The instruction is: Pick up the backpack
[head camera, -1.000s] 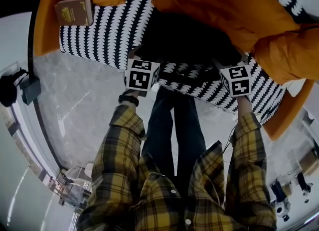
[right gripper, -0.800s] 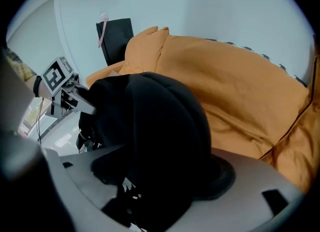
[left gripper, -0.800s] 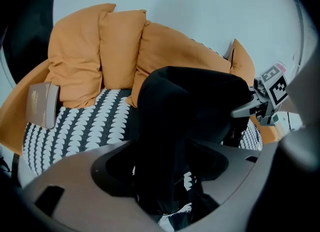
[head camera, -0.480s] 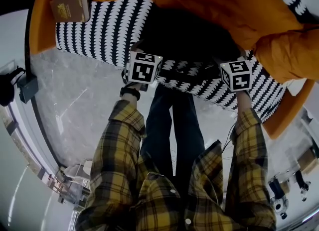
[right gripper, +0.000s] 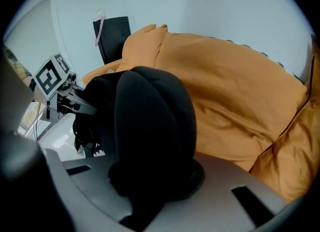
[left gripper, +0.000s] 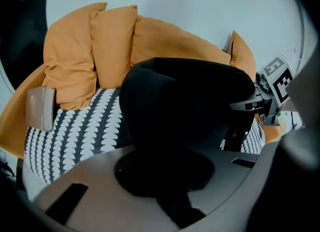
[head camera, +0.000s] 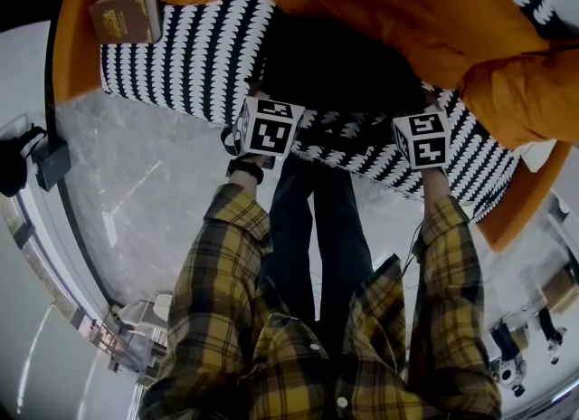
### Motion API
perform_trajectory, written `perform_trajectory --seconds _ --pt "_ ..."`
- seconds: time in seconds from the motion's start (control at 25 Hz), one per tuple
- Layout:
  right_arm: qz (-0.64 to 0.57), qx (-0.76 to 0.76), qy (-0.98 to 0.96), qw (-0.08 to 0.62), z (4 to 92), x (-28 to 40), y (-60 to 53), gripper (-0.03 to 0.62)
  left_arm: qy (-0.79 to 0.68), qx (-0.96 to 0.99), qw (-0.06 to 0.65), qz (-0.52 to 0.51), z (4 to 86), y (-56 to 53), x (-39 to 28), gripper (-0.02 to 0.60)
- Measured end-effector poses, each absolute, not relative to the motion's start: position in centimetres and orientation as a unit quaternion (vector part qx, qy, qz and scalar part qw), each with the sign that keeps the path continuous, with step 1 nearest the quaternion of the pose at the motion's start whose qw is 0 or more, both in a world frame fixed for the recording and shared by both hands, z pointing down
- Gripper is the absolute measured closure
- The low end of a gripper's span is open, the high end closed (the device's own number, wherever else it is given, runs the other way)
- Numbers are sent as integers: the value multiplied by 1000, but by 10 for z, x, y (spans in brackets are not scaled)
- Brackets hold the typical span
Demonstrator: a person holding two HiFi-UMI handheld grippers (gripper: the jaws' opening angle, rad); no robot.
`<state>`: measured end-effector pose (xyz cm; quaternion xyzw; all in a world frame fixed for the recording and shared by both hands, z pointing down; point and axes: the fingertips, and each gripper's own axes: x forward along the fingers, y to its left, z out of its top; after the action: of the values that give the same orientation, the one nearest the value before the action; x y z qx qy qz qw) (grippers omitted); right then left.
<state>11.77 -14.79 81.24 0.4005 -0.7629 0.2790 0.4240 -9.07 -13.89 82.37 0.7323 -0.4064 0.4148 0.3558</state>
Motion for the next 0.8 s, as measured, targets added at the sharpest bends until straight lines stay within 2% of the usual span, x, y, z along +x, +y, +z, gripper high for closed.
perform_trajectory --seconds 0.24,0.8 --pt "284 403 -765 415 802 117 -145 565 -413 728 358 414 813 -138 -86 540" --pt "268 407 -774 405 767 115 -144 566 -423 727 347 414 776 -138 -87 546"
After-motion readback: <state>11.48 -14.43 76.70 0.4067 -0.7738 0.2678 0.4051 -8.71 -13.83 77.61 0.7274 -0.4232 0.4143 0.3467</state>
